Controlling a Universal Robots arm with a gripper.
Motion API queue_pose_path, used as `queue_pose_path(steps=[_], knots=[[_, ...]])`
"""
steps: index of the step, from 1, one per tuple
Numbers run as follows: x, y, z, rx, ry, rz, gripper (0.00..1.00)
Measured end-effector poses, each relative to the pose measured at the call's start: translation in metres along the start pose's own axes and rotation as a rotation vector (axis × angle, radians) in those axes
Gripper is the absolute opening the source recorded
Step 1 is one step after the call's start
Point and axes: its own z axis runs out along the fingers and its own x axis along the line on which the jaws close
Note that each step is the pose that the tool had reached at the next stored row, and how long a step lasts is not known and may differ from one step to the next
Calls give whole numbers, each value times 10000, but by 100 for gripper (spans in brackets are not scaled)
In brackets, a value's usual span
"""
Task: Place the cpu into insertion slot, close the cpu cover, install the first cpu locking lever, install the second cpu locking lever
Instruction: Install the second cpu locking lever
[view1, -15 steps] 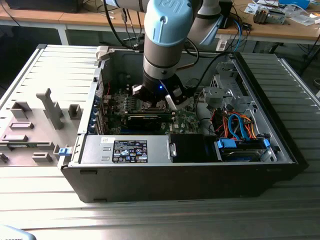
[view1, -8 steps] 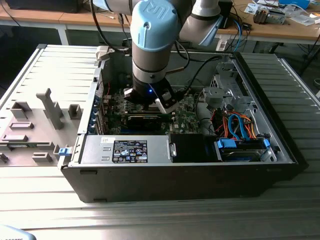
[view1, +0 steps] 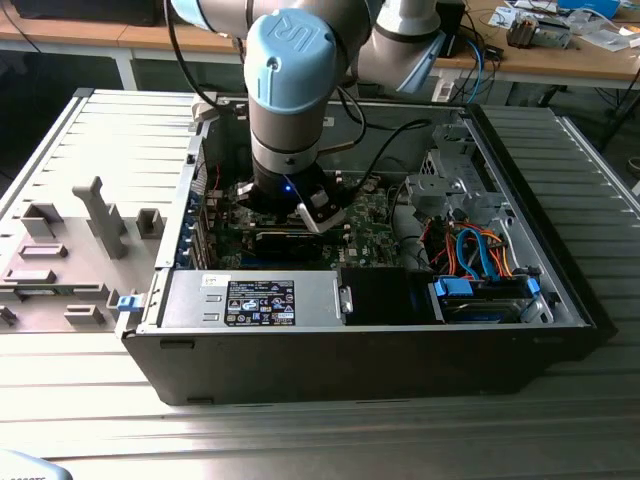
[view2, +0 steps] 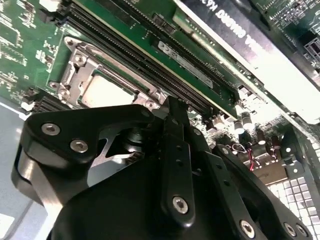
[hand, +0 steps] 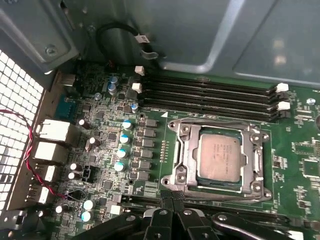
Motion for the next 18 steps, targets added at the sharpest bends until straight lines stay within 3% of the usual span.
queue_pose_path(steps=[18], knots=[[57,72,187,-5,0,-7,11]])
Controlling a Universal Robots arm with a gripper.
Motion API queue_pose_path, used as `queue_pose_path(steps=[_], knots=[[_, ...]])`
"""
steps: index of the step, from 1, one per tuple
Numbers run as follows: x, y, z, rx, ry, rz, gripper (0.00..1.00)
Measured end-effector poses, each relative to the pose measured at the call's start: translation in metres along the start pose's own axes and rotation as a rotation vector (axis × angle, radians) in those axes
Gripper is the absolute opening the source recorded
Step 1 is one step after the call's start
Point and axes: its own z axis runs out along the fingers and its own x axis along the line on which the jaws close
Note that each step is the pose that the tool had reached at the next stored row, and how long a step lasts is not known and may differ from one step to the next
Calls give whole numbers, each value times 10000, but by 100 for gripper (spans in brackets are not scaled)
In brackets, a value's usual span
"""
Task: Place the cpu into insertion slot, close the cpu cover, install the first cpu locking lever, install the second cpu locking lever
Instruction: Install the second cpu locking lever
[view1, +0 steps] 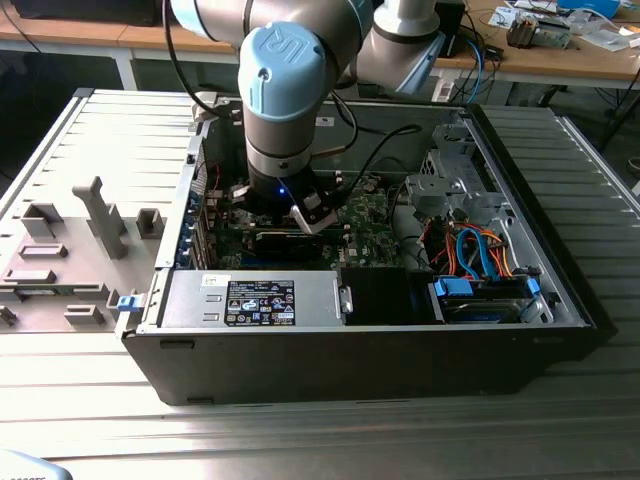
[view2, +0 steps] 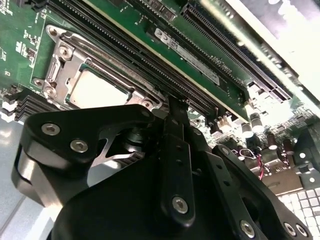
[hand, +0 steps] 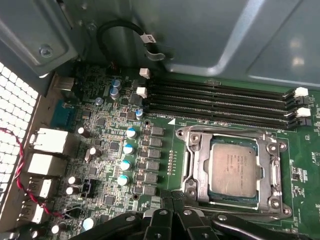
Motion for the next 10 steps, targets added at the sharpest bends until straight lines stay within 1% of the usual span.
queue_pose_path(steps=[1,3,5,8,9,10], knots=[[-2,9,14,-3,0,-2,11],[-3,16,17,7,3,-3,11],[-3,20,19,113,15,-1,11],[-4,20,20,201,26,-5,11],[-3,22,15,271,32,-4,11],[-4,29,-7,324,37,-7,11]])
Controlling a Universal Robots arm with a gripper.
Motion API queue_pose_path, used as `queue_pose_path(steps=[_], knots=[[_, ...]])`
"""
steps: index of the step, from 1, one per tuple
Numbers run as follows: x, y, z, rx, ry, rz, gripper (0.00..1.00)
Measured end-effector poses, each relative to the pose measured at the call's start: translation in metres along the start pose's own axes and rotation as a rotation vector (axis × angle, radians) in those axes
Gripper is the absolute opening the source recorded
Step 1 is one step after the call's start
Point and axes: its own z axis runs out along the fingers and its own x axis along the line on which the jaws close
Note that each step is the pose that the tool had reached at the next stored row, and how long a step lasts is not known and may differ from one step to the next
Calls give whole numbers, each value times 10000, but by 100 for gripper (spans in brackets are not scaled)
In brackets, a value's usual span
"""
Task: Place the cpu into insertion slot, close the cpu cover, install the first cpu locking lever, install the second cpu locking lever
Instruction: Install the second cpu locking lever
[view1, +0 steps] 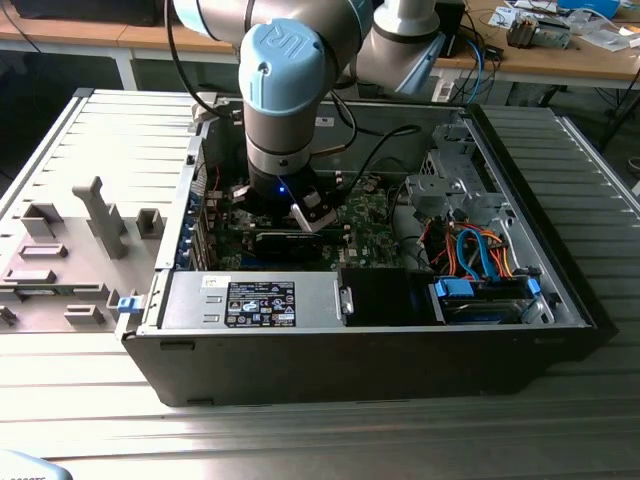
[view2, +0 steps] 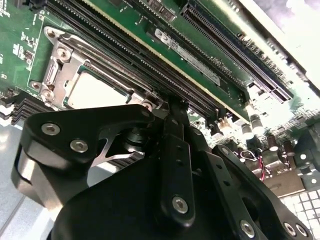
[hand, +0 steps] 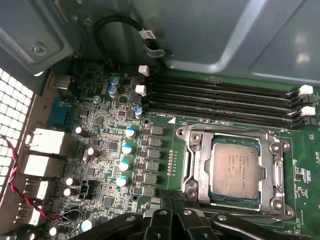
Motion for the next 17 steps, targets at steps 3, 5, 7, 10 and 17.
queue_pose_path(steps=[3,5,7,10,17], knots=[[-20,53,-26,23,8,0,11],[-44,73,-23,20,10,1,11],[-88,98,-21,19,22,6,11],[-151,127,-21,16,43,13,11],[-361,153,-60,-1,177,50,11]])
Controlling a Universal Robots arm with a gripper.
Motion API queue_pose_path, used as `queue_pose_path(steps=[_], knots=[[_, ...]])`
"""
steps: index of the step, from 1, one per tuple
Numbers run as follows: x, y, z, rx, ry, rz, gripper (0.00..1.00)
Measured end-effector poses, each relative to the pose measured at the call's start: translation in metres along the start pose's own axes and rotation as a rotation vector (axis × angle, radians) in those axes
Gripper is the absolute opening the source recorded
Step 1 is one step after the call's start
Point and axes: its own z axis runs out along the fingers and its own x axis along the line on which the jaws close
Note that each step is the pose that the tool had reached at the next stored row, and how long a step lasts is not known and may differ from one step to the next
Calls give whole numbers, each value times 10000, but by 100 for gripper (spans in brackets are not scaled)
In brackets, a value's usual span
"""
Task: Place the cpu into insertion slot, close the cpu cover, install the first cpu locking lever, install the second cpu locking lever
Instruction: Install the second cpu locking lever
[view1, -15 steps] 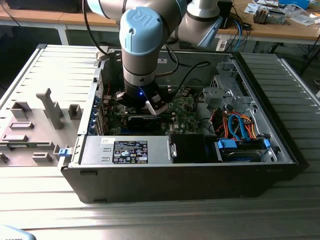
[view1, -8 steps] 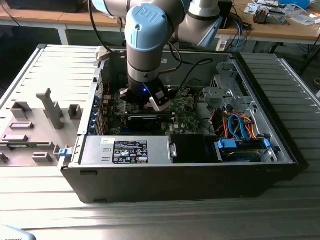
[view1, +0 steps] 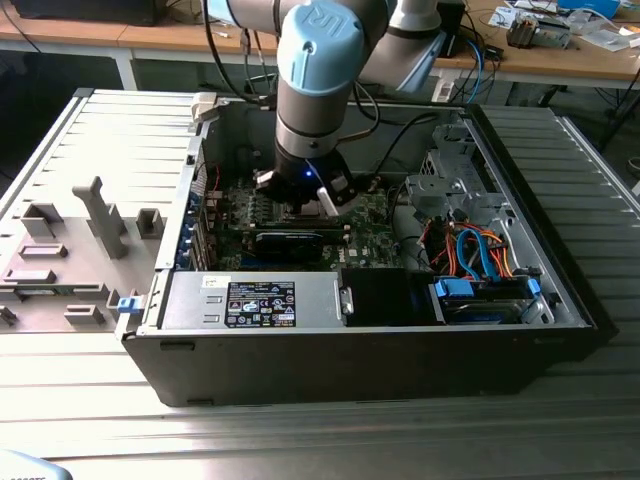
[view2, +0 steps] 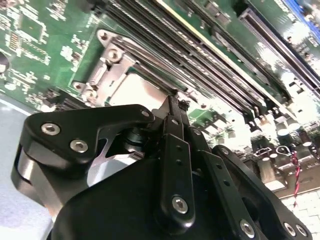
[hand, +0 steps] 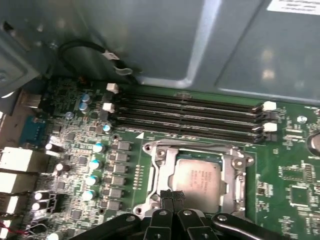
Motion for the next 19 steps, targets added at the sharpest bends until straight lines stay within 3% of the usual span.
queue_pose_path(steps=[4,7,8,12,13,19], knots=[[-77,4,-17,11,84,25,11],[-161,7,-24,48,198,58,11],[-171,12,-25,81,218,65,11],[-208,75,-15,429,293,92,11],[-221,81,-13,481,317,101,11],[-267,93,-26,587,379,121,11]])
